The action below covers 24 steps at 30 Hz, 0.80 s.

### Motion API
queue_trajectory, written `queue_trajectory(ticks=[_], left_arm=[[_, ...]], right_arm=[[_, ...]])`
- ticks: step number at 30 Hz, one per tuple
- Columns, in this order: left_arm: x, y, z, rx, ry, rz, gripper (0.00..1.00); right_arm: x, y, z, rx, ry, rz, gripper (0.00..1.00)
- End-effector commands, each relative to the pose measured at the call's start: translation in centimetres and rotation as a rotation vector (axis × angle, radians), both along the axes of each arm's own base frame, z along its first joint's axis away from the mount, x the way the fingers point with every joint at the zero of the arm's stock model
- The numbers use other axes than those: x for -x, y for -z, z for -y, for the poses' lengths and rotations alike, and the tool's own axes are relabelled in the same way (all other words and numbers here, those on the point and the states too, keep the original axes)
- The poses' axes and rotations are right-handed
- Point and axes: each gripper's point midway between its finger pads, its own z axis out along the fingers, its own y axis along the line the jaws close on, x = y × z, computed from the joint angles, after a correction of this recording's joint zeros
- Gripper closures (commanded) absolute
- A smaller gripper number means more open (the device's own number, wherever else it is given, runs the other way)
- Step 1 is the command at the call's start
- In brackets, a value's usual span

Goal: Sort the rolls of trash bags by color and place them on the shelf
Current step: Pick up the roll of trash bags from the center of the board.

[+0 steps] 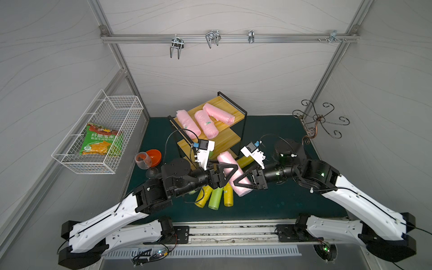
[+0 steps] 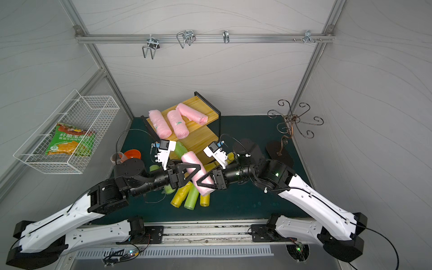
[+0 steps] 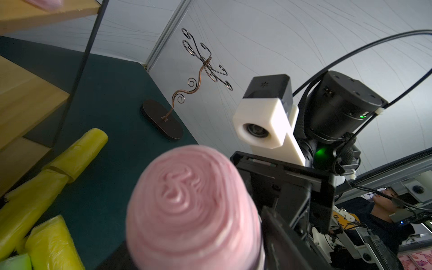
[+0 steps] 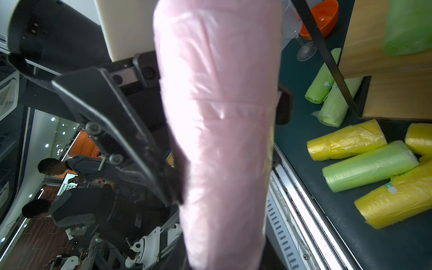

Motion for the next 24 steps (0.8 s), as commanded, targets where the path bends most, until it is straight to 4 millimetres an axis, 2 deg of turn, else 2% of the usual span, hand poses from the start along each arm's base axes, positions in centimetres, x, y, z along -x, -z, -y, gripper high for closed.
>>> queue_trajectory(ticks=[1,3,5,6,7,8,10,11,14,18,20,24], left_arm=[[0.1,-2.8,1.0,0.076,0.032,0.043,0.43],[0.1,-2.9,1.1,0.085,0.033,0.043,0.53],[0.0,-3.1,1.1,0.090,0.032,0.045,0.74],[0.0,-3.1,1.1,0.089,0.029,0.043,0.84],[0.0,-3.2,1.0,0.090,0.025,0.043,0.97],[-0.1,-3.2,0.9,0.087,0.020,0.041,1.00],[-0.2,-3.2,0.6,0.086,0.006,0.043,1.00],[-0.3,-3.4,0.4,0.093,-0.002,0.046,1.00],[-0.7,-3.9,-0.3,0.116,-0.045,0.050,1.00],[-1.3,-4.5,-1.7,0.181,-0.118,0.048,1.00],[-1.7,-5.0,-2.4,0.232,-0.159,0.036,1.00],[-2.4,-5.4,-3.5,0.321,-0.225,-0.007,1.00]], right_arm=[[1.0,-2.3,-0.2,-0.086,-0.059,0.032,1.00],[0.9,-2.2,-0.3,-0.082,-0.059,0.032,1.00],[0.8,-2.0,-0.2,-0.067,-0.047,0.037,1.00],[0.7,-2.0,0.0,-0.058,-0.037,0.041,0.95],[0.4,-1.8,0.2,-0.042,-0.019,0.048,0.77],[0.1,-1.6,0.4,-0.023,0.004,0.060,0.61],[-0.5,-1.4,1.3,0.012,0.053,0.092,0.41],[-0.9,-1.3,2.0,0.029,0.091,0.118,0.36],[-1.7,-1.7,4.3,0.029,0.181,0.204,0.28],[-1.8,-2.9,7.0,-0.053,0.265,0.281,0.19],[-1.5,-3.6,7.6,-0.121,0.284,0.298,0.17],[-1.7,-3.4,7.2,-0.183,0.300,0.277,0.16]])
